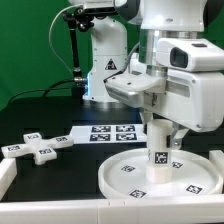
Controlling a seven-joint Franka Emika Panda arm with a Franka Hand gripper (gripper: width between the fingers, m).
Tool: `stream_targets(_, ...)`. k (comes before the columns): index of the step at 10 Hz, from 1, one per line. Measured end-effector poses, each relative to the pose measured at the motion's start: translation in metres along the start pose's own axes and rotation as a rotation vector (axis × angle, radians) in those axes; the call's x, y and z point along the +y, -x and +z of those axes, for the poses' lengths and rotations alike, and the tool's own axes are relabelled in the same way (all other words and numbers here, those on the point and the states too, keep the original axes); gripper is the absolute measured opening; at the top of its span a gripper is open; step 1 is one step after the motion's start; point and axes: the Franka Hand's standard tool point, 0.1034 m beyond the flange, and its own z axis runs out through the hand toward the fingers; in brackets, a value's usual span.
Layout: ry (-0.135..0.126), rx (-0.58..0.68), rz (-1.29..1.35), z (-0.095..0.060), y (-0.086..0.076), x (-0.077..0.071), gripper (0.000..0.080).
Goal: Assemble round table
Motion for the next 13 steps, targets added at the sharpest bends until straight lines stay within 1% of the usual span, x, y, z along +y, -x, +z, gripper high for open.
stream_targets(3, 0.000, 0.000, 0.005, 0.0000, 0.0001, 0.0000, 0.0406)
stream_targets(5, 0.000, 0.003, 0.064, -0.0001, 0.0004, -0.0004, 0.0406)
stream_targets(7, -0.002, 0.009, 0.282, 0.0005, 0.0015, -0.0024, 0.0406)
stream_targets(8, -0.003, 0.009, 0.321, 0.0008, 0.0013, -0.0024, 0.0407)
stream_targets(11, -0.008, 0.011, 0.557, 0.0011, 0.0009, -0.0035, 0.0407)
stream_targets(13, -0.011, 0.019, 0.820, 0.0015, 0.0005, -0.0047, 0.0409)
